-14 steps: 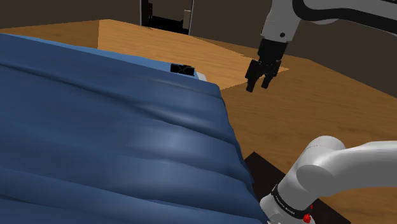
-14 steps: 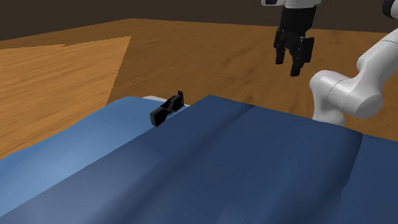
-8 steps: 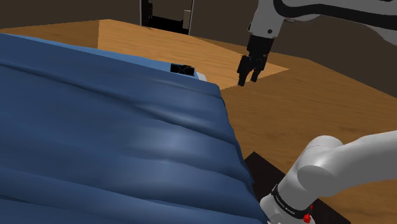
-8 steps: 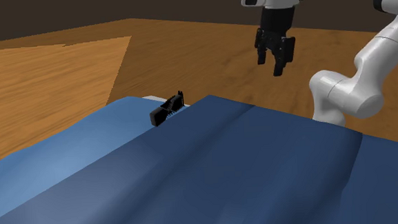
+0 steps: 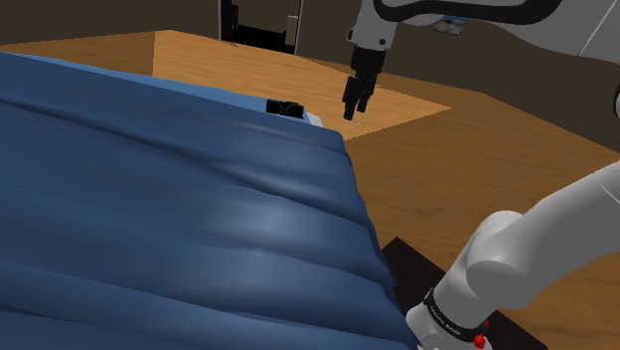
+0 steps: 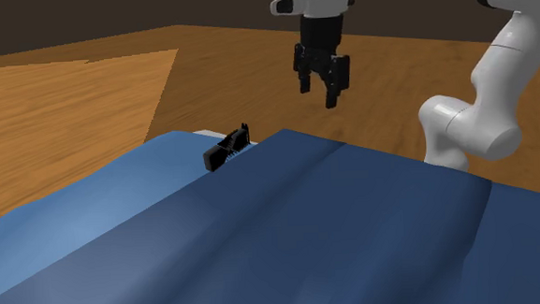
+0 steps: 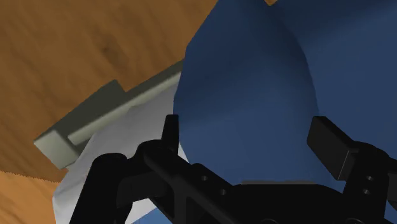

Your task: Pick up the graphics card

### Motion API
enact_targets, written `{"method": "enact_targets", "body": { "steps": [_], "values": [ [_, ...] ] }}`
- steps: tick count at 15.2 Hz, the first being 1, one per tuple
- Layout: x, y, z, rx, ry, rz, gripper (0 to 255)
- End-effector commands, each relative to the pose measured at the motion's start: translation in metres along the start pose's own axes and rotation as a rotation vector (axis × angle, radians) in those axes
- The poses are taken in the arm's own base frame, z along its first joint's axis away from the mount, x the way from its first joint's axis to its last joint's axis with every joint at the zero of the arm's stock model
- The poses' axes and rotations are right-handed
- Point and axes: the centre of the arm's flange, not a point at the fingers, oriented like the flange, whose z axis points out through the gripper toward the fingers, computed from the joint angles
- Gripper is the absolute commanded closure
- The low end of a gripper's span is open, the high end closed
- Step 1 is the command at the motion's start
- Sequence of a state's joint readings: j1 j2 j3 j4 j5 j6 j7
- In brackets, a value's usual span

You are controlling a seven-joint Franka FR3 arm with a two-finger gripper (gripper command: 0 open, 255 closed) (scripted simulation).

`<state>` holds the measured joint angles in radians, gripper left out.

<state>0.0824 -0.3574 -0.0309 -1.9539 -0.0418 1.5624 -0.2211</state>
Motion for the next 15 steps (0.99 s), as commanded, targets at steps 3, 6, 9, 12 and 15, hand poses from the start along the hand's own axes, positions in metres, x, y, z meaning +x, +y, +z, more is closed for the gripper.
{"method": "enact_targets", "body": {
  "steps": [3,6,9,12,15],
  "values": [
    [0.055,0.004,-0.002,-0.009,0.001,-0.131,0],
    [0.094,0.004,-0.003,-0.016,0.002,-0.227,0],
    [0.133,0.001,-0.004,-0.022,0.003,-0.323,0],
    [0.172,-0.006,-0.005,-0.029,0.004,-0.419,0],
    [0.209,-0.017,-0.006,-0.035,0.005,-0.515,0]
  ]
}}
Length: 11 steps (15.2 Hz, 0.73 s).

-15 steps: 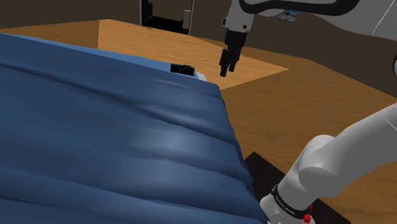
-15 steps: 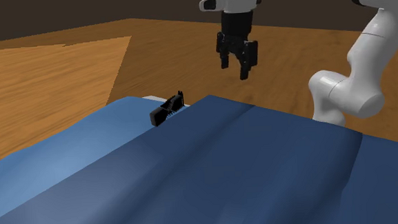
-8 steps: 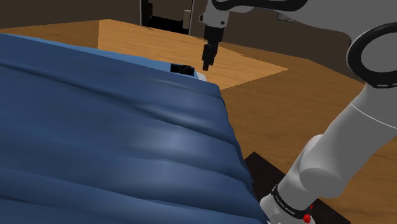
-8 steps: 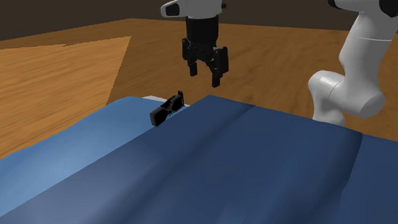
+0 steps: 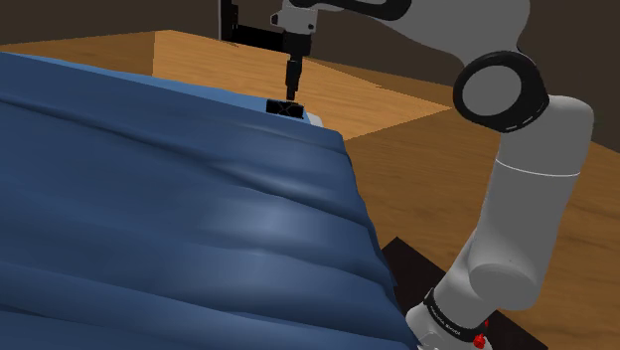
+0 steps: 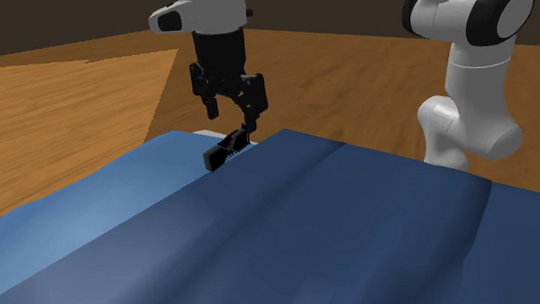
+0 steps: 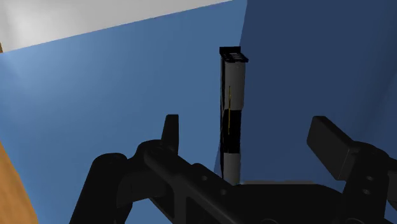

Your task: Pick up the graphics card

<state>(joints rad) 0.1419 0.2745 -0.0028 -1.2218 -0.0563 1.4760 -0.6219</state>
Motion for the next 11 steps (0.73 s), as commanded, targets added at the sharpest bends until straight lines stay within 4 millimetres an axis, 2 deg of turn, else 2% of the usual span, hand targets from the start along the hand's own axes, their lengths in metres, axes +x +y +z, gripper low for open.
{"method": "enact_targets", "body": {
  "steps": [1,8,10,11],
  "values": [
    [0.017,0.002,-0.001,-0.003,0.001,-0.043,0],
    [0.019,0.001,0.039,-0.003,0.001,-0.043,0],
    [0.019,0.001,0.039,-0.003,0.001,-0.043,0],
    [0.019,0.001,0.039,-0.003,0.001,-0.043,255]
  ]
}}
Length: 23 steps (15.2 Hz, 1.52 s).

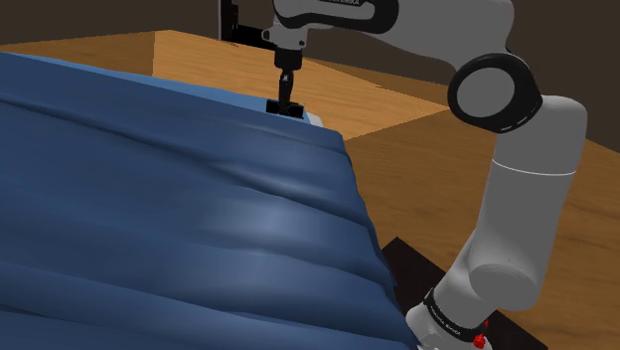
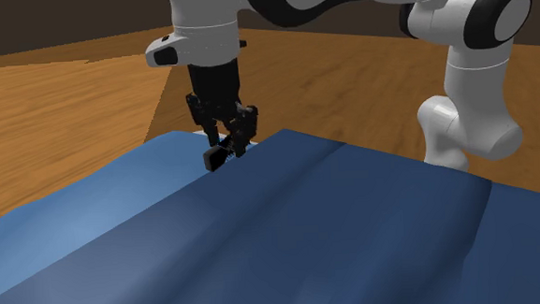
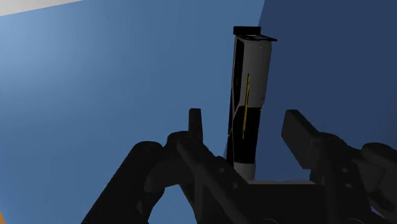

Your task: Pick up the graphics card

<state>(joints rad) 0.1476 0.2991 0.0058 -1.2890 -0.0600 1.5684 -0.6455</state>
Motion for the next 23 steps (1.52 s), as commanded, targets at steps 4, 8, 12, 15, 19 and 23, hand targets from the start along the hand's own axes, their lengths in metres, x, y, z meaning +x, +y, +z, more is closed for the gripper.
{"method": "enact_targets", "body": {
  "steps": [4,8,12,15,19,23],
  "values": [
    [0.000,0.000,0.001,0.000,0.000,0.000,255],
    [0.000,0.000,0.001,0.000,0.000,0.000,255],
    [-0.001,0.001,-0.015,0.000,0.000,0.000,255],
    [-0.002,0.001,-0.031,0.000,0.000,0.000,255],
    [-0.003,0.002,-0.052,0.000,0.000,0.000,255],
    [-0.004,0.003,-0.073,0.000,0.000,0.000,255]
  ]
}}
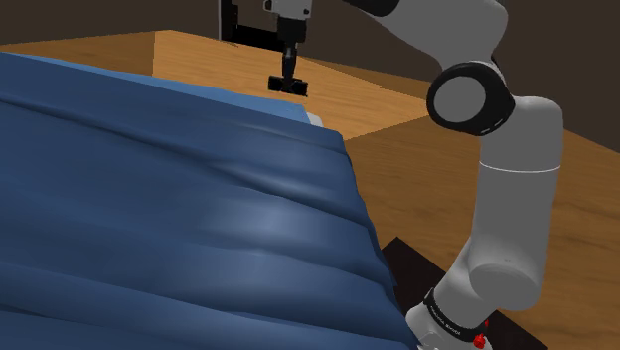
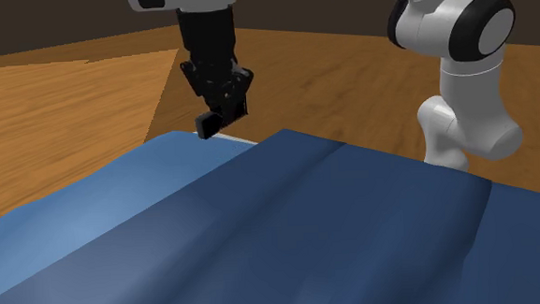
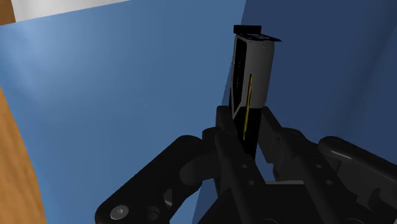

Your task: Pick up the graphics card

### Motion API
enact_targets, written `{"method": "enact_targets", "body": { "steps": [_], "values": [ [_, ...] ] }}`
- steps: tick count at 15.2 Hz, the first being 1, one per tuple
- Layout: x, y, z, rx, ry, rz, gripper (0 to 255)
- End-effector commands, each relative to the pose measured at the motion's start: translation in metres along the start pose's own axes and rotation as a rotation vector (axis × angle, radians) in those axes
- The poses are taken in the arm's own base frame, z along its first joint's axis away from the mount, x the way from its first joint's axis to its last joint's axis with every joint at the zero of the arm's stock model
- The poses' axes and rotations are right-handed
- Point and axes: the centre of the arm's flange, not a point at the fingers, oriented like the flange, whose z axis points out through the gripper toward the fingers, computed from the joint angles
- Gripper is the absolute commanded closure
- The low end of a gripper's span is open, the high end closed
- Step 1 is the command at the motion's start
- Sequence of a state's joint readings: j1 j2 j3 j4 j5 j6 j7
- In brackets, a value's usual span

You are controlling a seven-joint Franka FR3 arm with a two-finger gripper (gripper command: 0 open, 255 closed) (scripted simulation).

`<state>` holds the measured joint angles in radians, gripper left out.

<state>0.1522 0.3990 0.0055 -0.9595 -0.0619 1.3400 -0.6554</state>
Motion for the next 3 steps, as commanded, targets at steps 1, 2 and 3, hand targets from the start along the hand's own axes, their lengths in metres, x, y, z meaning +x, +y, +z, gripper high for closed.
{"method": "enact_targets", "body": {
  "steps": [1,2,3],
  "values": [
    [-0.0012,0.0016,-0.0112,0.000,0.000,0.000,255],
    [-0.0013,0.0017,-0.0120,0.000,0.000,0.000,255],
    [-0.0013,0.0016,-0.0120,0.000,0.000,0.000,255]
  ]
}}
